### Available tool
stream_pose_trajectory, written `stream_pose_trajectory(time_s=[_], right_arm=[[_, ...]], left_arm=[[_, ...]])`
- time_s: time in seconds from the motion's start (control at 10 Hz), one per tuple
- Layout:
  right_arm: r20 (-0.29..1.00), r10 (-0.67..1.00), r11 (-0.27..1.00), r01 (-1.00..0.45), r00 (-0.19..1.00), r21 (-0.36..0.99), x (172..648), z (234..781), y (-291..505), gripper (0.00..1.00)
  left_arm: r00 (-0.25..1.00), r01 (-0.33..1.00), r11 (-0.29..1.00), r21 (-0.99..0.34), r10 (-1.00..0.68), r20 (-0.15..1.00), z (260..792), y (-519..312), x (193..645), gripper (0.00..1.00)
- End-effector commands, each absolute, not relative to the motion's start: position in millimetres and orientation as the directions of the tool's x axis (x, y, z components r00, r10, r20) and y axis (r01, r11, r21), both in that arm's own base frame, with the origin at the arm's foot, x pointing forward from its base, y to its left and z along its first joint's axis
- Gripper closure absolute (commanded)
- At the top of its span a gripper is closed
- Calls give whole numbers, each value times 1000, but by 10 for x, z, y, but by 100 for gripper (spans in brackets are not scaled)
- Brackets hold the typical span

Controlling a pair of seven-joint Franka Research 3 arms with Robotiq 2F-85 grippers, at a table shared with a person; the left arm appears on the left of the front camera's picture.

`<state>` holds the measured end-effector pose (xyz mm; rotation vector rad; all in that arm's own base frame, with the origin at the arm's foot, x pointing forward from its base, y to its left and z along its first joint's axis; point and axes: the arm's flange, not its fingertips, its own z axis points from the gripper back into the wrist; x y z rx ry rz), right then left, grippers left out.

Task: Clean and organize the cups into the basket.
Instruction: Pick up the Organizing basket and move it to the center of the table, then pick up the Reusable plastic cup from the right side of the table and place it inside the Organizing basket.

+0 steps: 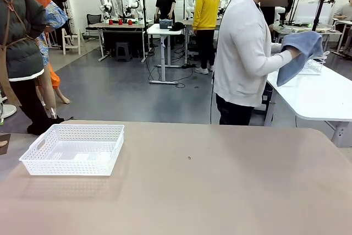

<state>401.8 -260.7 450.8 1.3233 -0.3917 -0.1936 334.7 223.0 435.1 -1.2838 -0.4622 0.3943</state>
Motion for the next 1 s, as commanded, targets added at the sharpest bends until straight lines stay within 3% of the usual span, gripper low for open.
stream_pose_trajectory(time_s=[0.0, 0.9], right_arm=[[167, -352, 235, -86, 921, 968, 4018, 4513, -2614, 0], [167, -352, 235, -86, 921, 968, 4018, 4513, -2614, 0]], left_arm=[[843, -14, 233, -972, 526, 114, 4366, 2239, 3341, 0], [843, -14, 233, -972, 526, 114, 4366, 2239, 3341, 0]])
